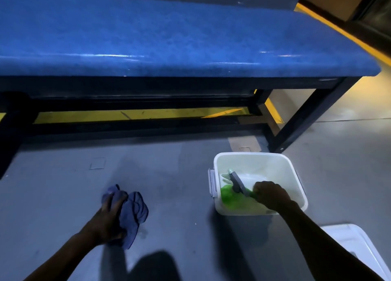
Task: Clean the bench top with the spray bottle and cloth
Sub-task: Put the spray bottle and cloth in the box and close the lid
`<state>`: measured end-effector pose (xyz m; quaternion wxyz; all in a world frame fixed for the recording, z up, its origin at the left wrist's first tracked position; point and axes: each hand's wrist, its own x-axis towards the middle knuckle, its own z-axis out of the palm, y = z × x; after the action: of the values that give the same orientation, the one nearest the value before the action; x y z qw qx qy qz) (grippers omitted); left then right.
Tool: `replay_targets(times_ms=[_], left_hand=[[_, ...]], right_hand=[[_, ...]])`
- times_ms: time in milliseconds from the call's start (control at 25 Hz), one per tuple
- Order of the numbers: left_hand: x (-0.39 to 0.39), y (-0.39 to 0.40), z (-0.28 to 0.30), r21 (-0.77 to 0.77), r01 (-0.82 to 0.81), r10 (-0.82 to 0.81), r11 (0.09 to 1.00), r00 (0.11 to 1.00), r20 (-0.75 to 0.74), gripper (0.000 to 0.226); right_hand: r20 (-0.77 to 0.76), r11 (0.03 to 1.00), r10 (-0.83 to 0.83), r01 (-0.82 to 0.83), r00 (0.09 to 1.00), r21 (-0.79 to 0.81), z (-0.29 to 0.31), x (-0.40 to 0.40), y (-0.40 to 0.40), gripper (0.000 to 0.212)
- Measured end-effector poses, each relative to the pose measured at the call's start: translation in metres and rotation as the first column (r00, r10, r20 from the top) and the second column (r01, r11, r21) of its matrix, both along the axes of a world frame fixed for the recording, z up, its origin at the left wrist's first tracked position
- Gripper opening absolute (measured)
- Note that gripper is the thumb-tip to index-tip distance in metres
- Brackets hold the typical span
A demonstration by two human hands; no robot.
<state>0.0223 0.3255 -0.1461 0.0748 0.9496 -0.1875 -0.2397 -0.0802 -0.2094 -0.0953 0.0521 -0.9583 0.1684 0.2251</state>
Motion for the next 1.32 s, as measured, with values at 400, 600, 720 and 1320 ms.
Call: replay_targets(times_ms=[400, 600, 720, 1320], left_hand=[[0.024, -0.048, 0.099, -0.494, -0.264, 0.18, 0.829, 0.961, -0.212, 0.045], [0.022, -0.096, 0.196, -0.704, -0.167, -0.032, 0.69, 0.965, -0.261, 0.038], [0.014, -0.133, 0.235, -0.814, -0.1, -0.128, 0.572, 0.97, -0.209, 0.04], [-0.012, -0.23, 0.255, -0.814, -0.074, -0.051, 0.576, 0.991, -0.126, 0.044]], right_hand=[[0.687, 0.978, -0.178, 0.049, 0.705, 0.203, 0.101, 0.021, 0.025, 0.015], [0.501, 0.604, -0.292, -0.249, 0.815, 0.757, 0.181, 0.037, 0.13, 0.045], [0.294, 0.333, -0.102, -0.246, 0.95, 0.91, 0.183, 0.044, 0.18, 0.089], [0.28, 0.59, -0.527, 0.108, 0.802, 0.8, 0.192, -0.008, -0.006, 0.046]])
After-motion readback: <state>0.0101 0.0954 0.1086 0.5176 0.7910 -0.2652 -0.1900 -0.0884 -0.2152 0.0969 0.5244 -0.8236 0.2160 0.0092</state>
